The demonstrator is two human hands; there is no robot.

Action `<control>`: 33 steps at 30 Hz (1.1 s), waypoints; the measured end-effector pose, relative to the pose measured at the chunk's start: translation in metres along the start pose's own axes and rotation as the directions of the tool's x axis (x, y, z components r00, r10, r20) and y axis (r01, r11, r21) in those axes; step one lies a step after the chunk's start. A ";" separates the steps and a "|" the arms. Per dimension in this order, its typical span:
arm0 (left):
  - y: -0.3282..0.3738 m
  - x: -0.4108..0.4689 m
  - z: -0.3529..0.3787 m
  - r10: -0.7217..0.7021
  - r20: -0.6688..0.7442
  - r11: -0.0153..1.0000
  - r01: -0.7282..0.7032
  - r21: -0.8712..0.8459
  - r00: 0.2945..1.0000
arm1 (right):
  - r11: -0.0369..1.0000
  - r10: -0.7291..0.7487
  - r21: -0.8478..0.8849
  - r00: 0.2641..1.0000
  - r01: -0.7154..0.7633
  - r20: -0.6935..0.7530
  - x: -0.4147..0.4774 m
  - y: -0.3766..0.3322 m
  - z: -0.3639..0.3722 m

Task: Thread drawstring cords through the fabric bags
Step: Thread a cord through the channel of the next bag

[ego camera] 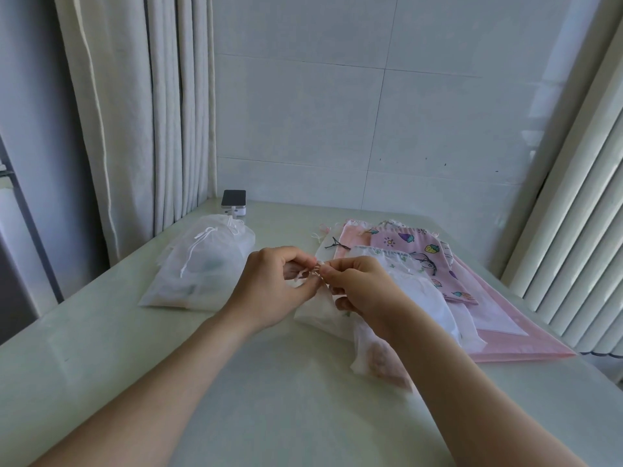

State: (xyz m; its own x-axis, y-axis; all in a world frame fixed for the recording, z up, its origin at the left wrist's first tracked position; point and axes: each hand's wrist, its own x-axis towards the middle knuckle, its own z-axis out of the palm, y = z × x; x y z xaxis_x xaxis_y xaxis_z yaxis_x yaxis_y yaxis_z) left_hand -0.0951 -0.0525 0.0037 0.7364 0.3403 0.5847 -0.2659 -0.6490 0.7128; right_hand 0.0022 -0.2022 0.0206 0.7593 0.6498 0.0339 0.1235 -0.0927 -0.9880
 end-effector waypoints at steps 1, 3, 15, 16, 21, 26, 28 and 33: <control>-0.001 0.001 0.000 0.016 0.000 1.000 -0.016 0.000 1.000 | 1.000 -0.004 -0.001 1.000 0.004 -0.001 0.000 0.000 0.000; -0.005 0.003 -0.001 0.093 -0.018 0.994 -0.091 0.057 0.996 | 1.000 -0.022 -0.006 1.000 0.022 -0.010 -0.001 -0.001 0.000; 0.018 0.006 -0.017 -0.352 0.131 0.896 0.374 -0.240 0.927 | 0.988 -0.139 -0.096 0.977 0.124 -0.160 0.000 0.000 0.000; 0.021 0.006 -0.018 -0.379 0.154 0.887 0.406 -0.219 0.912 | 0.986 -0.145 -0.107 0.975 0.128 -0.168 0.001 0.001 0.001; 0.021 0.008 -0.017 -0.494 0.171 0.819 0.522 -0.239 0.853 | 0.977 -0.178 -0.146 0.973 0.157 -0.146 0.000 0.001 0.003; 0.006 0.008 -0.010 -0.453 0.337 0.829 0.529 -0.183 0.826 | 0.967 -0.225 -0.146 0.970 0.210 -0.096 -0.002 0.001 0.005; 0.003 0.007 -0.007 -0.376 0.299 0.896 0.426 -0.123 0.877 | 0.963 -0.239 -0.147 0.967 0.225 -0.086 -0.002 0.001 0.006; -0.005 0.008 -0.015 -0.292 0.105 0.950 0.301 -0.086 0.951 | 0.949 -0.268 -0.200 0.958 0.244 -0.100 0.000 0.001 0.000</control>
State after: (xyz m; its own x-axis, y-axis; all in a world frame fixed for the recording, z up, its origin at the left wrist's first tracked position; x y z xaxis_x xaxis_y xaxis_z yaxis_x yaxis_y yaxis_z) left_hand -0.0971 -0.0365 0.0111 0.8429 0.4418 0.3071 -0.0843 -0.4552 0.8864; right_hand 0.0025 -0.2024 0.0199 0.7585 0.5721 0.3121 0.4303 -0.0802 -0.8991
